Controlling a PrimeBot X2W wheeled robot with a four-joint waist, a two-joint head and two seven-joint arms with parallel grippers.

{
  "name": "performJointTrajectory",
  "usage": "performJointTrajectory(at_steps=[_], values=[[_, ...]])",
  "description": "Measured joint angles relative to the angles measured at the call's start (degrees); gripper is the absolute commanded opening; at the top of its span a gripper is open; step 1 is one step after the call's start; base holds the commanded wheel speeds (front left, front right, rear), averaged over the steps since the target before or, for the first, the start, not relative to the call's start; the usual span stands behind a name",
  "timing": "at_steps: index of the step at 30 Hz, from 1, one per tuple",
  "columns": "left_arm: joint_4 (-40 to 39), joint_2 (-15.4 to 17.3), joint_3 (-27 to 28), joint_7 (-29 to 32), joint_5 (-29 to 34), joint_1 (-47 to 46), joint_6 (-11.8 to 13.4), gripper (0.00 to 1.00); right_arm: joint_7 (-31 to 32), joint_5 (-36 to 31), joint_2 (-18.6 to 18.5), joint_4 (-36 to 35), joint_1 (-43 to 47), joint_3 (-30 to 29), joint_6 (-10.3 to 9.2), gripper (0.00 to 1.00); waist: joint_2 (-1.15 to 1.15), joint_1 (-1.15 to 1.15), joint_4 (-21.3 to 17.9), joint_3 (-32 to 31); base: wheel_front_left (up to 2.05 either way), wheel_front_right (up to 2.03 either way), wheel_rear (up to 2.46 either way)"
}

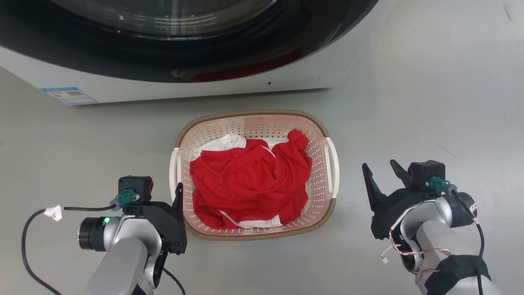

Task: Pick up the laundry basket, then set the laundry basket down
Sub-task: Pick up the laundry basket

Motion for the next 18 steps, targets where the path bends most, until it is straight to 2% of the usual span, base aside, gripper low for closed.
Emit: performJointTrajectory(at_steps=[11, 18], values=[[5.39, -0.74, 0.55, 2.44, -0.99, -6.43, -1.26, 1.0, 2.59, -0.02, 1.8, 5.91, -6.98, 2.11, 1.35, 1.0, 0.0, 0.0, -0.12, 6.27, 0.0, 0.0, 0.0], [7.82, 0.22, 0.91, 3.81, -2.01, -10.29, -2.97, 1.0, 3.27, -0.16, 2.5, 8.17, -11.54, 3.2, 1.81, 1.0, -0.01, 0.0, -0.58, 9.85, 0.0, 0.0, 0.0]])
